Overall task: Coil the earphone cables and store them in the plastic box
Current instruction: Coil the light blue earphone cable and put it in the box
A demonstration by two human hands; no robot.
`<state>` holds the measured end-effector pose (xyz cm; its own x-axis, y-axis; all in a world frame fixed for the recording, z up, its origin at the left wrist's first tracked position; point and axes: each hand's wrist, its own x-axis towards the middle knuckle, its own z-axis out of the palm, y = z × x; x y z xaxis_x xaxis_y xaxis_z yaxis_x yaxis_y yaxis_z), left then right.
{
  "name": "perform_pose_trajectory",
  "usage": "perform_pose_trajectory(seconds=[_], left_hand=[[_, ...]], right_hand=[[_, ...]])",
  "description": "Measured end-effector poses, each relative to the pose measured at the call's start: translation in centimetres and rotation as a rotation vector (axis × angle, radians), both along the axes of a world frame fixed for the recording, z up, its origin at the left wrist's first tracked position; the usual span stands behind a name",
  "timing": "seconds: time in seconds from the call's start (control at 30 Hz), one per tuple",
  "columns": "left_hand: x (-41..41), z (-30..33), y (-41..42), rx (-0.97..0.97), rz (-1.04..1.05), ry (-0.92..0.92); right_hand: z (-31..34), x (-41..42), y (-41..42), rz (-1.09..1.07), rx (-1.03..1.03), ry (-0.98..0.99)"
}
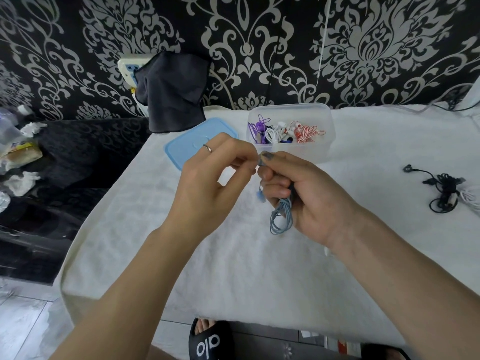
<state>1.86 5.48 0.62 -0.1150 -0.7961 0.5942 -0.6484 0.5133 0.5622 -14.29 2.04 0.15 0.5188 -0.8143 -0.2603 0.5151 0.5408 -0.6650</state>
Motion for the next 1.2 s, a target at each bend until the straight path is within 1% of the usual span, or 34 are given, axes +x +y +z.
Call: perform_pose_trajectory(seconds=[0.07, 0.2, 0.3, 0.37, 0.53, 0.77, 0.93, 1.03, 1.2], left_hand=[[0.01, 0.00, 0.10, -0.024, 0.010, -0.042], [-0.08, 0.10, 0.18, -0.013, 0.002, 0.013], [-0.10, 0.09, 0.32, 0.006, -0.017, 0.050], [-0.05, 0.10, 0.44, 0.028, -0.026, 0.072], [0.11, 0.13, 0.50, 0.053, -0.040, 0.096], [-0.10, 0.16, 0.48, 0.030, -0.074, 0.015], [0.06, 0.10, 0.49, 0.071, -0.088, 0.069], [-0.02, 0.06, 0.43, 0.038, -0.066, 0.058], [-0.19, -0.19, 0.26, -0.031, 0.008, 0.036]], right_hand=[[0.12, -0.11, 0.08, 0.008, 0.020, -0.013], [0.24, -0.06, 0.10, 0.029, 0.041, -0.045], [0.25, -0.17, 0.01, 0.082, 0.105, -0.116], [0.27, -0.28, -0.09, 0.105, 0.122, -0.127], [0.30, -0.08, -0.17, 0.073, 0.042, -0.054], [0.35, -0.08, -0.15, 0.053, 0.031, -0.043], [0.29, -0.05, -0.14, 0.012, -0.060, 0.038], [0.14, 0.15, -0.25, -0.025, -0.113, 0.088], [0.14, 0.34, -0.19, -0.032, -0.096, 0.072]])
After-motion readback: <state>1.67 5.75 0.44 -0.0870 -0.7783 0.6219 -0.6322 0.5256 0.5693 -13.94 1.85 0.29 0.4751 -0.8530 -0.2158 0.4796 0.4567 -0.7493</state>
